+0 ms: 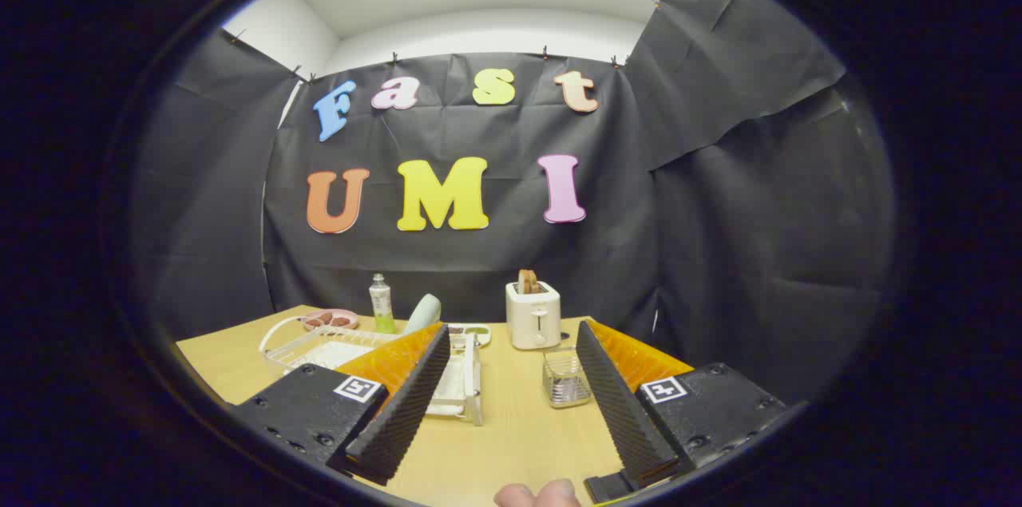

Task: Take the plate from the dish rack, then take the spoon from the basket and place it into the plate.

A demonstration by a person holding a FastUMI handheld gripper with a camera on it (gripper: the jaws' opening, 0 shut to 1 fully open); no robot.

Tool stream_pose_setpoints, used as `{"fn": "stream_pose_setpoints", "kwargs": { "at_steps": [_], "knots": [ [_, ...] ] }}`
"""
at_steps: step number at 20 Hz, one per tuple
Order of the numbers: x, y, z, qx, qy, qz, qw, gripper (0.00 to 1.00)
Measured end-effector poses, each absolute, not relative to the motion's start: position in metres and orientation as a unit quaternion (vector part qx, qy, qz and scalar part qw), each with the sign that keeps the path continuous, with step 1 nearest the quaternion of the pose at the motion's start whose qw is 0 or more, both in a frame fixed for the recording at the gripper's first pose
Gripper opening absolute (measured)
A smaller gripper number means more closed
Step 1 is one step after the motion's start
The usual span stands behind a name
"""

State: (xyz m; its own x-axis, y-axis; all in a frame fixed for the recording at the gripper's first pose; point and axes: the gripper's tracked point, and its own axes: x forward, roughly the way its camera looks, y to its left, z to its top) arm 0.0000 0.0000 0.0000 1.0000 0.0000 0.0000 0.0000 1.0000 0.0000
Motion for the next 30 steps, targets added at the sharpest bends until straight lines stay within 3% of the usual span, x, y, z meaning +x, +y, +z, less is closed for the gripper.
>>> {"fn": "stream_pose_setpoints", "kwargs": {
  "at_steps": [17,30],
  "knots": [
    [0.050,0.036,-0.005,-0.002,0.026,0.007,1.000,1.00],
    [0.089,0.085,0.050,-0.038,0.082,0.076,0.993,1.00]
  ]
}}
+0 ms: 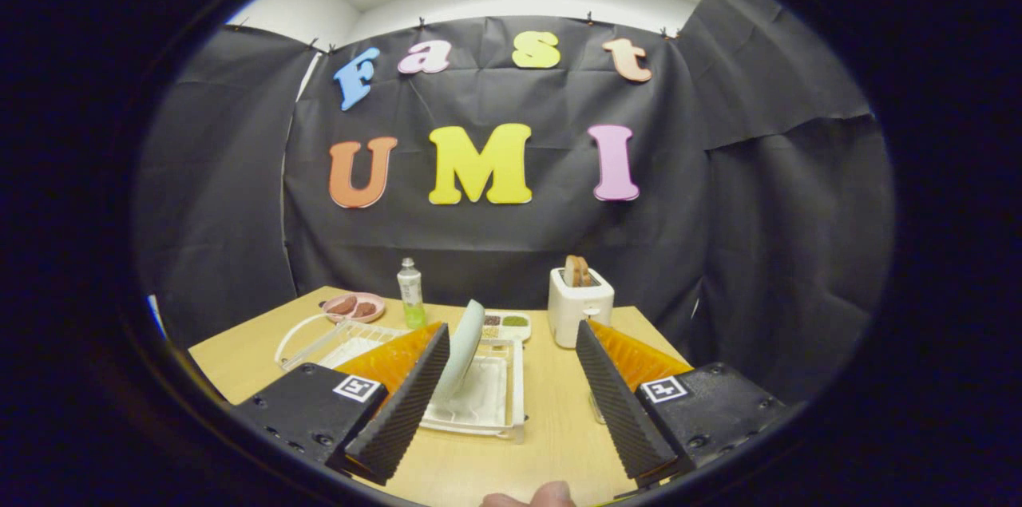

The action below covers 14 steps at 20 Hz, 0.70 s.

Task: Take the plate from the dish rack, then take the spoon from the basket and place it into the plate.

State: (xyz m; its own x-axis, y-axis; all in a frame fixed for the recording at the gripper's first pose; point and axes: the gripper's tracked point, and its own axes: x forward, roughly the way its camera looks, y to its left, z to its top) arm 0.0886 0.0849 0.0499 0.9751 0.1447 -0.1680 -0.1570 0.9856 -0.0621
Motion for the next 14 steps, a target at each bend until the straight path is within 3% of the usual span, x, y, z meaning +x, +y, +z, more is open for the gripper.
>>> {"fn": "stream_pose_setpoints", "kwargs": {
  "at_steps": [7,14],
  "knots": [
    [0.158,0.119,0.063,-0.035,0.205,0.119,0.971,1.00],
    [0.223,0.155,0.015,-0.032,0.352,0.123,0.927,1.00]
  ]
}}
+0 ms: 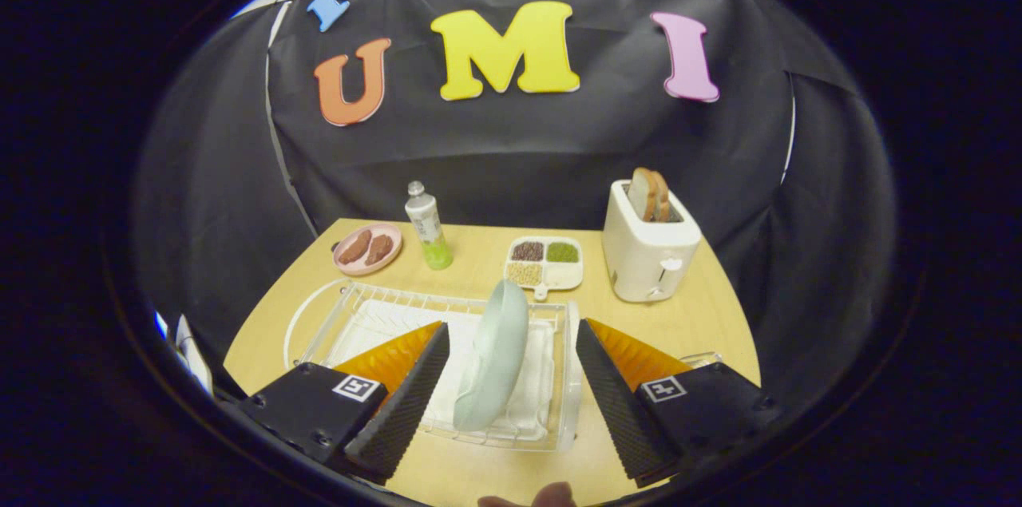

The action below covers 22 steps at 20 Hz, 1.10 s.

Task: Take the plate from the dish rack, then take the spoon from the basket and place it into the plate.

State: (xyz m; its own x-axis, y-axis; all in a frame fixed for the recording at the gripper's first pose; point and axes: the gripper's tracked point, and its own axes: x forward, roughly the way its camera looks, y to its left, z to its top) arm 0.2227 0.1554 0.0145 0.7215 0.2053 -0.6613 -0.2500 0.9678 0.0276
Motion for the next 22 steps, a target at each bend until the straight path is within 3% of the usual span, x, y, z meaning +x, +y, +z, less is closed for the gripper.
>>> {"fn": "stream_pose_setpoints", "kwargs": {
  "at_steps": [5,7,11,12,16,22],
  "knots": [
    [0.243,0.166,-0.031,-0.001,0.431,0.105,0.896,1.00],
    [0.245,0.172,-0.042,0.012,0.448,0.104,0.888,0.95],
    [0.244,0.185,-0.058,0.013,0.474,0.093,0.876,0.71],
    [0.244,0.186,-0.062,0.012,0.481,0.085,0.872,0.60],
    [0.243,0.187,-0.065,0.003,0.504,0.041,0.863,0.42],
    [0.260,0.167,-0.026,-0.106,0.453,-0.037,0.884,0.34]
  ]
}}
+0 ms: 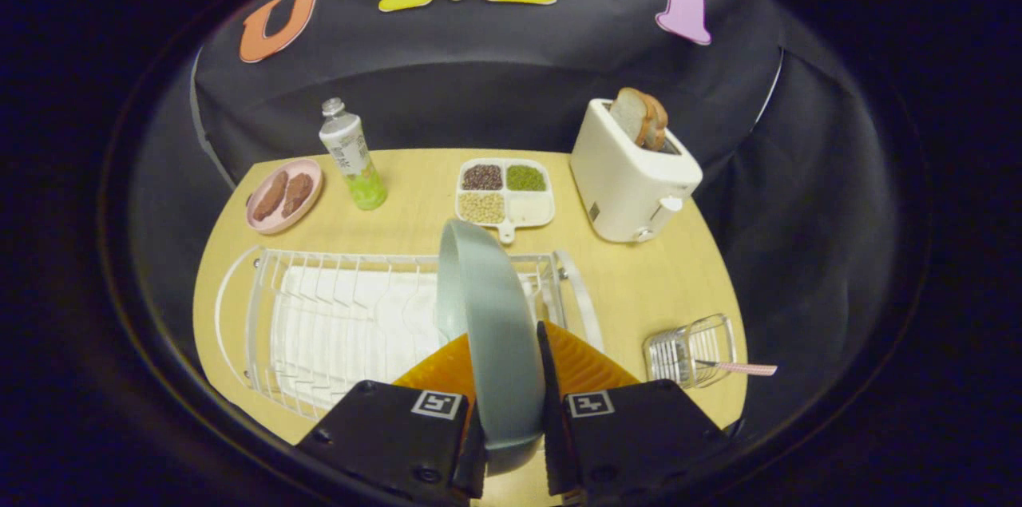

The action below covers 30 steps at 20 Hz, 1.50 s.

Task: Take the plate from the dish rack, then take the spoon from the basket and place it into the plate.

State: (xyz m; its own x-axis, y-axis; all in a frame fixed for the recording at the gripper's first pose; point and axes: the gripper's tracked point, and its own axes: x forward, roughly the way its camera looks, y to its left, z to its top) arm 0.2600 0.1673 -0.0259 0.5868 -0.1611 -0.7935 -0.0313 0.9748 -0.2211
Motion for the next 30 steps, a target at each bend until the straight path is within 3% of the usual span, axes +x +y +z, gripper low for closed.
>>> {"fn": "stream_pose_setpoints", "kwargs": {
  "at_steps": [4,10,15,20,26,30],
  "knots": [
    [0.257,0.162,0.016,-0.120,0.397,-0.048,0.909,0.34],
    [0.159,0.166,0.022,-0.019,0.389,0.066,0.919,0.33],
    [0.072,0.152,-0.037,0.069,0.407,0.111,0.904,0.34],
    [0.027,0.140,-0.116,0.172,0.451,0.112,0.868,0.34],
    [0.011,0.150,-0.188,0.267,0.499,0.113,0.816,0.34],
    [0.018,0.141,-0.198,0.320,0.503,0.110,0.795,0.35]
  ]
}}
